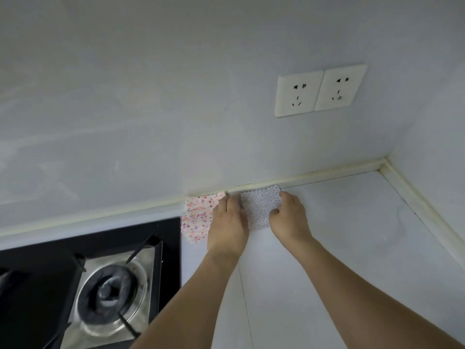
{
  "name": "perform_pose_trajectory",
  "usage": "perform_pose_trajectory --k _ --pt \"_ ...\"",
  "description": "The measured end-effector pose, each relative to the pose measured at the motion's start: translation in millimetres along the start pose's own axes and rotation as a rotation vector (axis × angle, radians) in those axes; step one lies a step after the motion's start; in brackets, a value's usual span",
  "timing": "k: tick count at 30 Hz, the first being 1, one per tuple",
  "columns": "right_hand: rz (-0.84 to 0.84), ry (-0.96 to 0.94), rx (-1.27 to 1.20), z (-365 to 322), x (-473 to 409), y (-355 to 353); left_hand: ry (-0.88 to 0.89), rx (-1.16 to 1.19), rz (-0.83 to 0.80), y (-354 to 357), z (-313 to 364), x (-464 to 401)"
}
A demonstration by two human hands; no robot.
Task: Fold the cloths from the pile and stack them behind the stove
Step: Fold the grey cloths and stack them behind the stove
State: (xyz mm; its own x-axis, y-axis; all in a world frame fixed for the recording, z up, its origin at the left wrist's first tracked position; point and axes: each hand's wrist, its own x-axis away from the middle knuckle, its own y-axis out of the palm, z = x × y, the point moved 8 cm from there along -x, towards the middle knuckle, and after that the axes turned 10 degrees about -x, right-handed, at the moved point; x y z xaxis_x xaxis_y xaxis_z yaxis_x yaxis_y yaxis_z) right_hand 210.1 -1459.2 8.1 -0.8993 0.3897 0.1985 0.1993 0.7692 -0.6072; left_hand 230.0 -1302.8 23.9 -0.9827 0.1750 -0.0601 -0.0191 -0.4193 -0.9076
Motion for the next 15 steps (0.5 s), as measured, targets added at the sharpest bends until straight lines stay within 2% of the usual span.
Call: perform_pose_trajectory --k 4,10,15 --pt "0.041 -0.135 0.066 -46 52 10 0.201 -0.113 0.188 -59 -26 19" --pt "0.028 -0.277 0.134 -120 129 66 0.228 -0.281 0.283 -139 -116 53" --pt "0.005 -0.373 0.101 -206 193 141 0.248 -0.339 0.27 -200 -206 93"
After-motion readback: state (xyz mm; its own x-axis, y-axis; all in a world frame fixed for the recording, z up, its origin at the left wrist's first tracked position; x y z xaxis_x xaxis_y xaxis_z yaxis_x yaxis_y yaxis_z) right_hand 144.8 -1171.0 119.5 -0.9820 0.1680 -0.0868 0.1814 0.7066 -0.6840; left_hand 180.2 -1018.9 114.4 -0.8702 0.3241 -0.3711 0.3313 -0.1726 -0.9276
